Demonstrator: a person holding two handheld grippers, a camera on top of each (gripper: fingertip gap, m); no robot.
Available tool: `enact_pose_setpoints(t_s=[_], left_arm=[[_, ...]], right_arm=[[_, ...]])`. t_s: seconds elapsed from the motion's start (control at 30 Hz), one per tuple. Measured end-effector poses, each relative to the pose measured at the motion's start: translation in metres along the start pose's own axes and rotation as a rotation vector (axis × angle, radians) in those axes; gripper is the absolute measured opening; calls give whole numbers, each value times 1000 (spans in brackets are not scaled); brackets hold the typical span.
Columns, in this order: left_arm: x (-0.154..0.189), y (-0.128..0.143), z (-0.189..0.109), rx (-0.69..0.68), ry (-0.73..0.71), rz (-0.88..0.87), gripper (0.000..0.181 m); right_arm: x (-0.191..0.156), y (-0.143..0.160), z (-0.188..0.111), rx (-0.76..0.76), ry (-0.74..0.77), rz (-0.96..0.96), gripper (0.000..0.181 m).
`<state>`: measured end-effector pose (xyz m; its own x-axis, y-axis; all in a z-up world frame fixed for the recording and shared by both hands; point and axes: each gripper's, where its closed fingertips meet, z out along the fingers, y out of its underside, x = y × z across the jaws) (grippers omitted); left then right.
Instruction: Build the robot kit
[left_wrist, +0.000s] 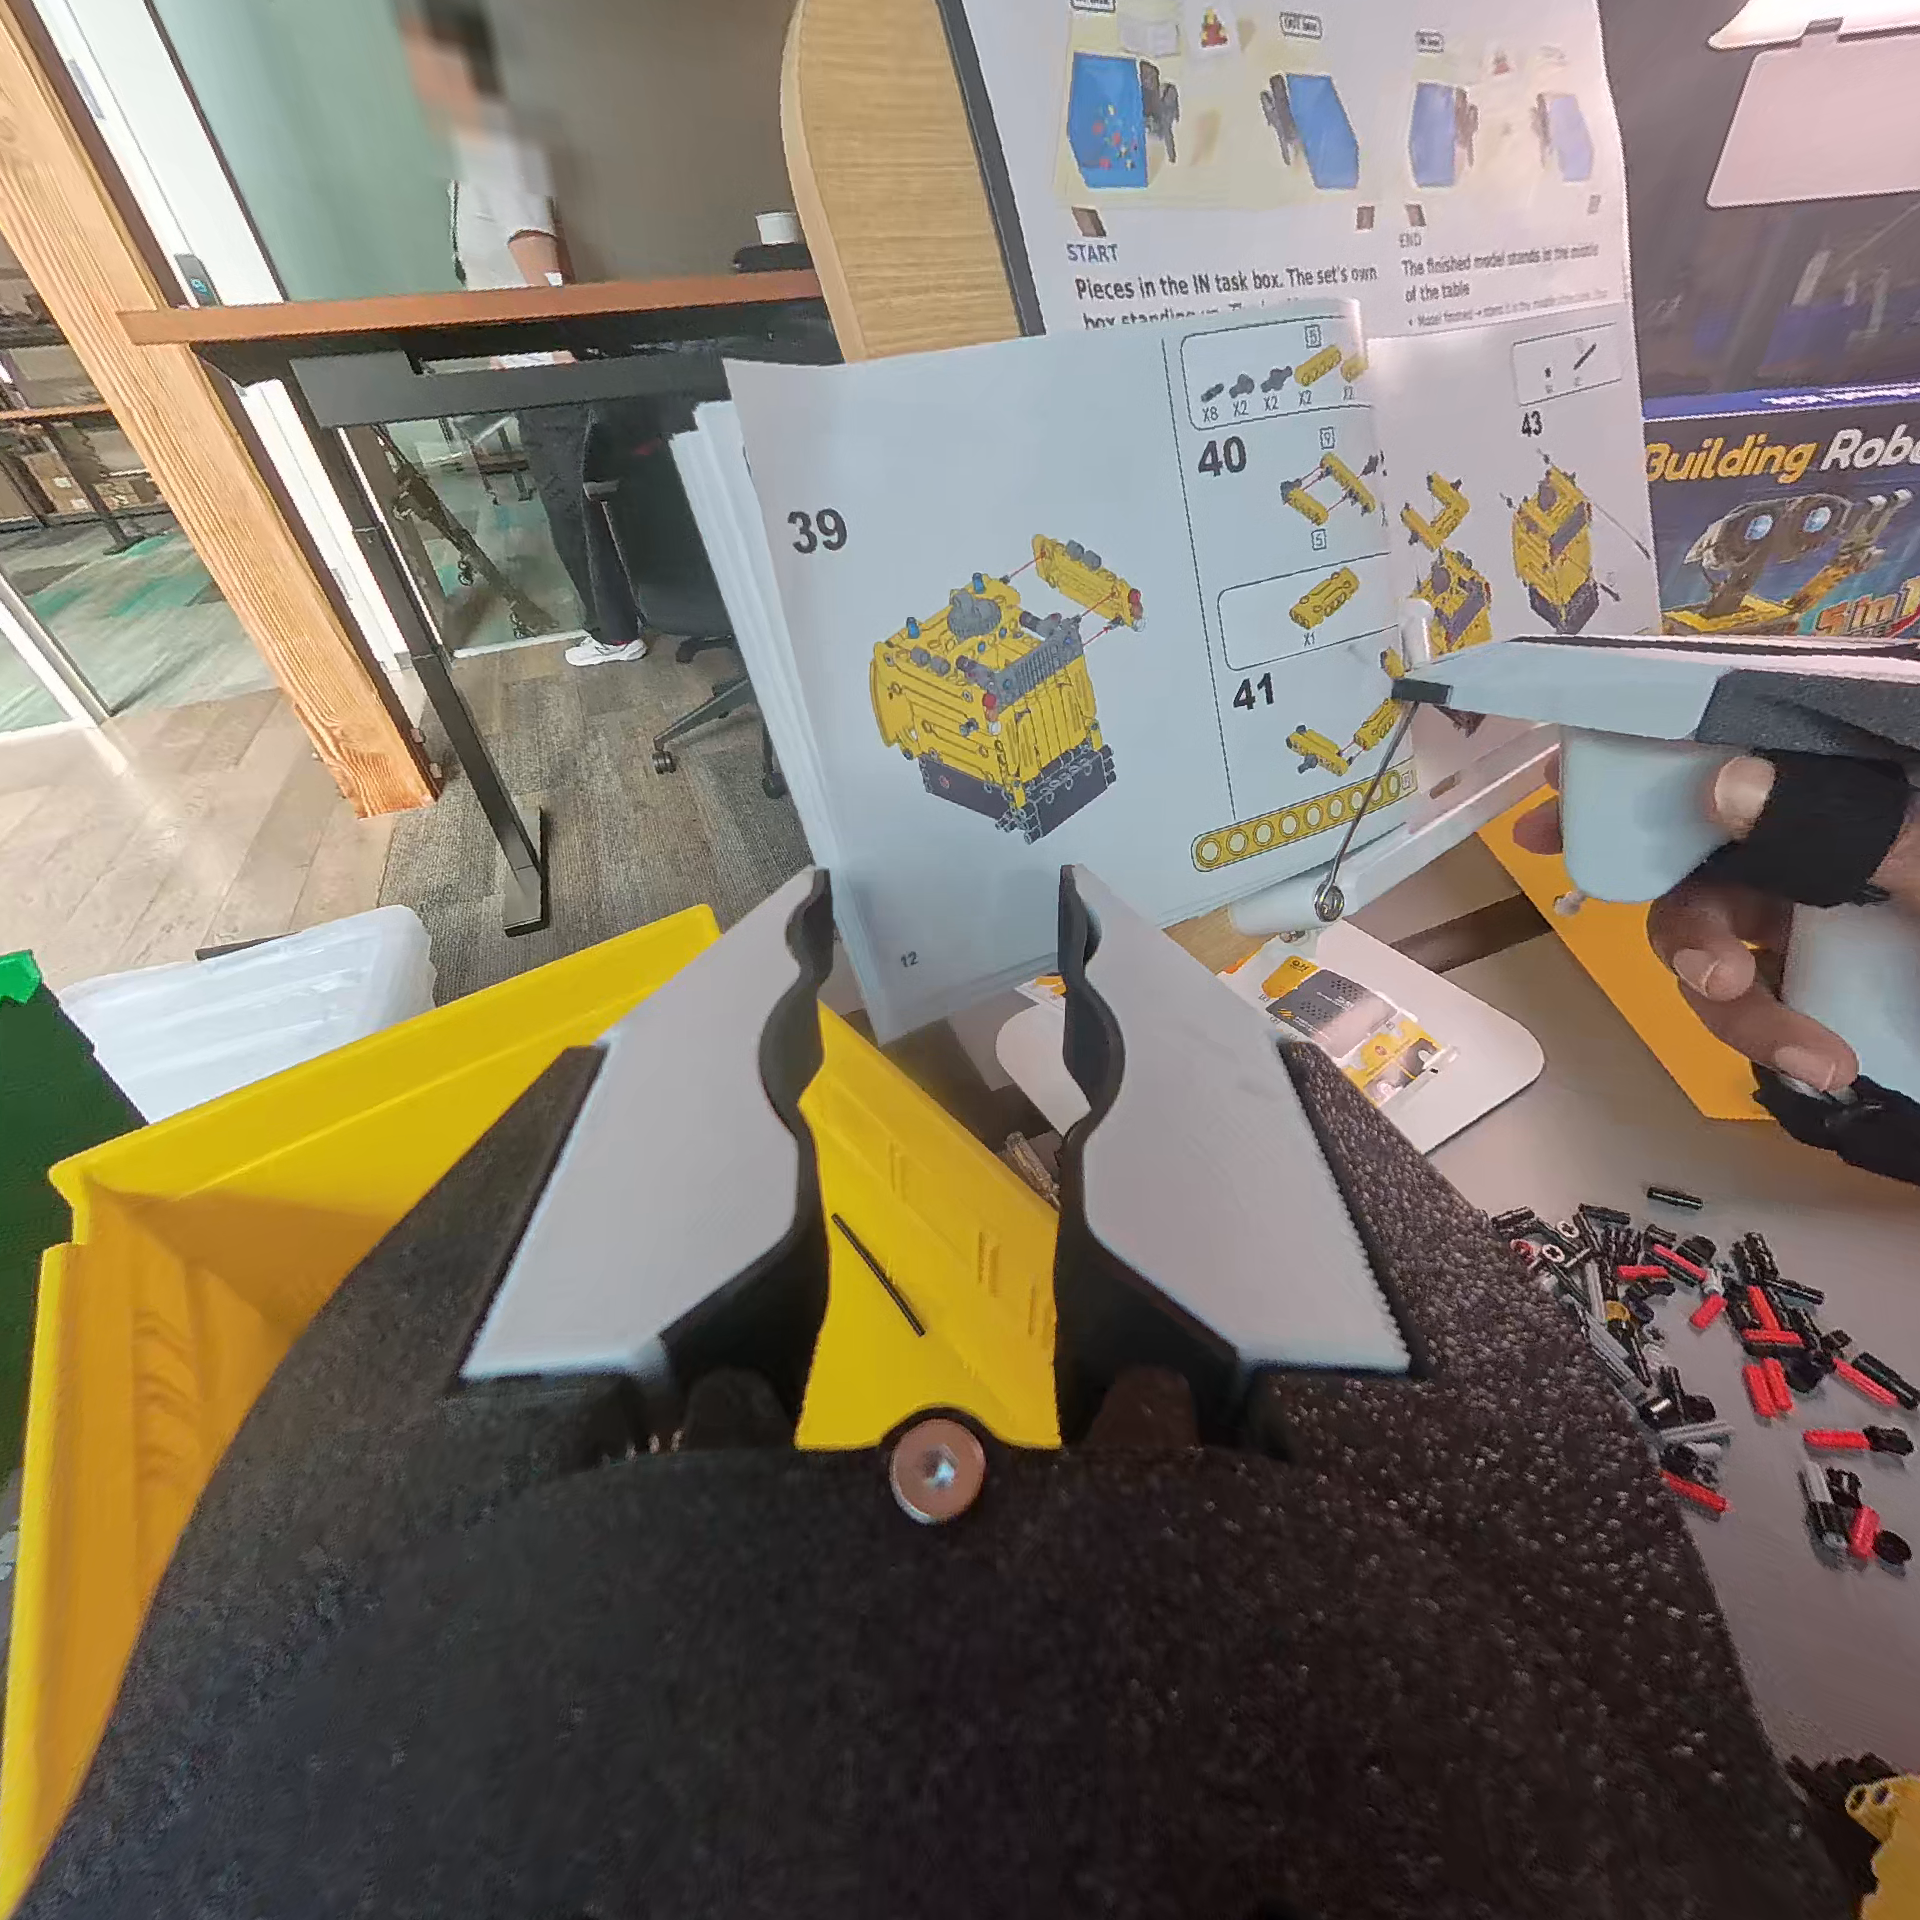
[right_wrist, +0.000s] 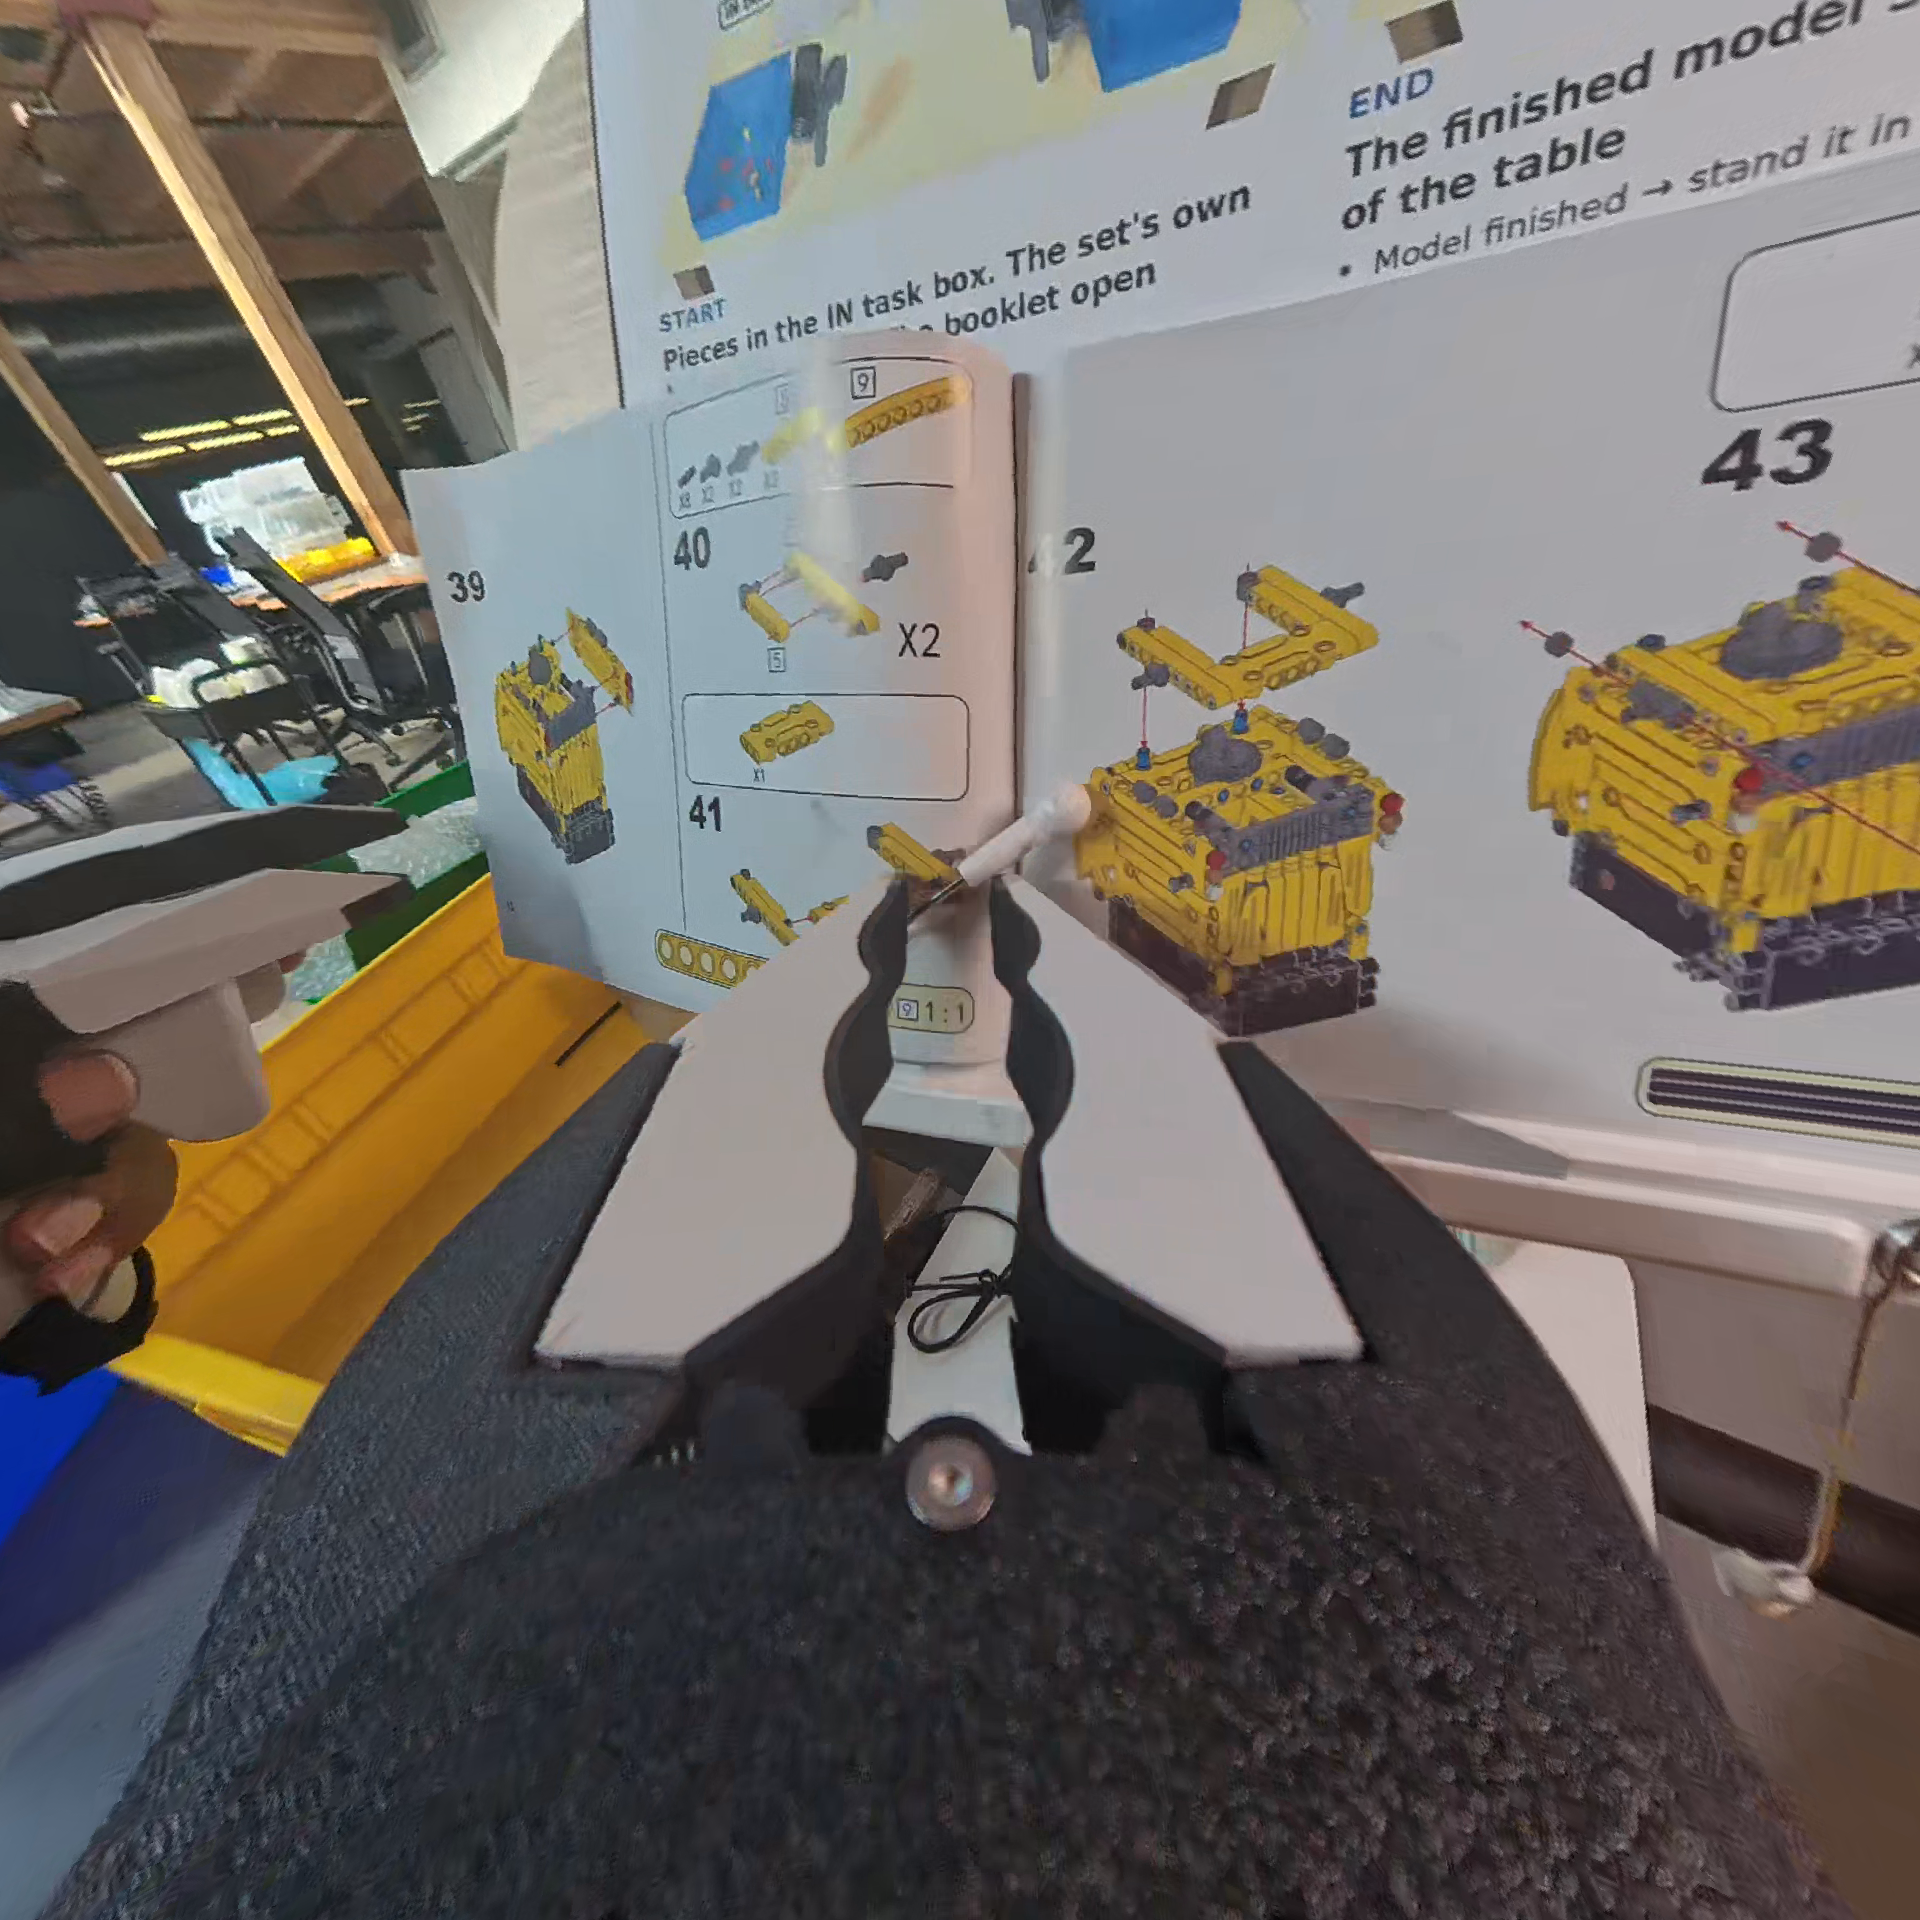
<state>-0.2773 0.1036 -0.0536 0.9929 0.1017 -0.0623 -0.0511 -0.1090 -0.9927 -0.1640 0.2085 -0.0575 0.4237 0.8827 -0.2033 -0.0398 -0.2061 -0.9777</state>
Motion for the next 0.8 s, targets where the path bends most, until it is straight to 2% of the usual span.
enact_pose_setpoints(t_s=[0.1,0.17,0.3,0.37,0.47,0.57,0.67,0.77,0.8], left_arm=[[1,5,11,-21,-3,-11,41],[2,8,16,-32,2,-14,40],[6,11,24,-49,29,-20,34],[10,14,28,-71,45,-5,34],[13,13,29,-65,62,30,31],[3,25,25,-133,62,11,47],[1,43,19,-185,97,28,52],[5,47,6,-167,193,42,39],[4,45,1,-157,226,21,40]], right_arm=[[-14,-9,9,8,27,-152,9],[-32,-13,13,19,-29,-262,3],[-62,-8,21,2,-73,-541,2],[-71,-4,25,-13,-90,-594,1],[-100,27,28,-107,-256,-678,0],[-103,37,30,-97,-255,-870,1],[-105,51,27,-196,-338,-917,1],[-103,61,20,-262,-380,-1012,0],[-105,67,13,-289,-423,-1024,3]])
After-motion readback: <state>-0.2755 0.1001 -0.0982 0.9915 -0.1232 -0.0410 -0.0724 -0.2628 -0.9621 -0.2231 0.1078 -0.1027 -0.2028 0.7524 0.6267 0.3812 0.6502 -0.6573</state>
